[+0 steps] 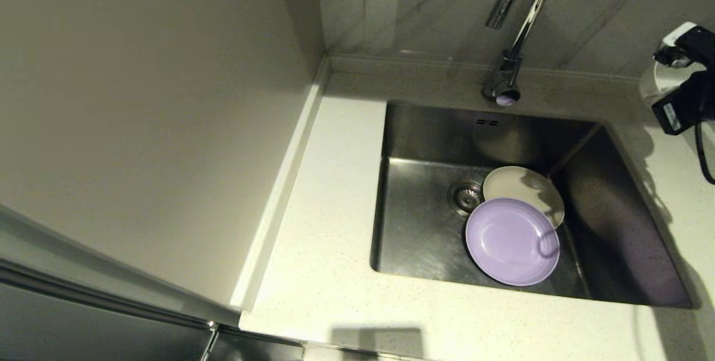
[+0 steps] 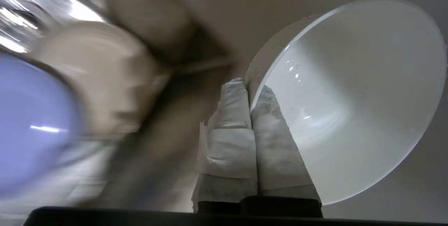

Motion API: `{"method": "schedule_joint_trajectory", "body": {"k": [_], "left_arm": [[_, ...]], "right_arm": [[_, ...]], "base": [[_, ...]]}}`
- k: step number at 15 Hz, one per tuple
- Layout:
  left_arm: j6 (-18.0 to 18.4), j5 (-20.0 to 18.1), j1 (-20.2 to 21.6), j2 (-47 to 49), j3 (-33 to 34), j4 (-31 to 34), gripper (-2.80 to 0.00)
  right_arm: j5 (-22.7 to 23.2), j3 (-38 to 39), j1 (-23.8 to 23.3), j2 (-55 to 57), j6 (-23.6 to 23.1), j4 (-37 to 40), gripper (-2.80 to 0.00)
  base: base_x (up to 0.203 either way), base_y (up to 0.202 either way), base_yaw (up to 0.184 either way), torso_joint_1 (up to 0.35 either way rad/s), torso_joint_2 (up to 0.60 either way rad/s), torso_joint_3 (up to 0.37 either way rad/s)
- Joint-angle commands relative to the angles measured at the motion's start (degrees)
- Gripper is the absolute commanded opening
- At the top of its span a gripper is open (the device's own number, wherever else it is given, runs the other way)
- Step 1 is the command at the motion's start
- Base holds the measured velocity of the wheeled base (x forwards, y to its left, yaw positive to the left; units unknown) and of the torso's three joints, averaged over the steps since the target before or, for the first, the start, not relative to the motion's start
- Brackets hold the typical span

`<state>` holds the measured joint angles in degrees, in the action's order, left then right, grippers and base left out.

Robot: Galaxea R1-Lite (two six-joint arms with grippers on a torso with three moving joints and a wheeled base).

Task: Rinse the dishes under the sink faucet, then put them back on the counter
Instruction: Put a bowl back to the table from the sink

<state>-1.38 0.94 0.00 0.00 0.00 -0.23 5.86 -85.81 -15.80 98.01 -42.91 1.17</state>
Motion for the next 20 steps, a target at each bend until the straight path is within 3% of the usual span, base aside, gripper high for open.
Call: {"method": "schedule_joint_trajectory", "body": {"k": [1, 5, 8, 14, 17, 20], "left_arm": [[0.0, 0.0, 0.0, -0.1, 0.0, 0.0, -2.8], [0.0, 0.0, 0.0, -0.1, 0.0, 0.0, -2.8], [0.0, 0.0, 0.0, -0.1, 0.0, 0.0, -2.8], [0.0, 0.0, 0.0, -0.1, 0.0, 0.0, -2.8], [0.0, 0.0, 0.0, -0.1, 0.0, 0.0, -2.8], [0.0, 0.0, 0.0, -0.1, 0.0, 0.0, -2.8]], "right_arm": [[3.9, 1.1, -3.3, -0.5, -19.2, -2.0, -2.8], [2.2, 0.4, -5.2, 0.2, -23.7, 12.1, -2.8], [1.7, -3.7, -8.2, 2.8, -32.4, 19.0, -2.8], [-1.8, -9.7, -8.2, 12.3, -33.3, 19.6, -2.8], [-3.5, -11.5, -8.1, 17.3, -33.3, 13.2, -2.8], [-4.9, -13.8, -7.8, 19.2, -33.0, 11.6, -2.8]], "base": [[0.0, 0.0, 0.0, 0.0, 0.0, 0.0], [0.0, 0.0, 0.0, 0.0, 0.0, 0.0], [0.0, 0.0, 0.0, 0.0, 0.0, 0.0], [0.0, 0.0, 0.0, 0.0, 0.0, 0.0], [0.0, 0.0, 0.0, 0.0, 0.0, 0.0], [0.0, 0.0, 0.0, 0.0, 0.0, 0.0]]}}
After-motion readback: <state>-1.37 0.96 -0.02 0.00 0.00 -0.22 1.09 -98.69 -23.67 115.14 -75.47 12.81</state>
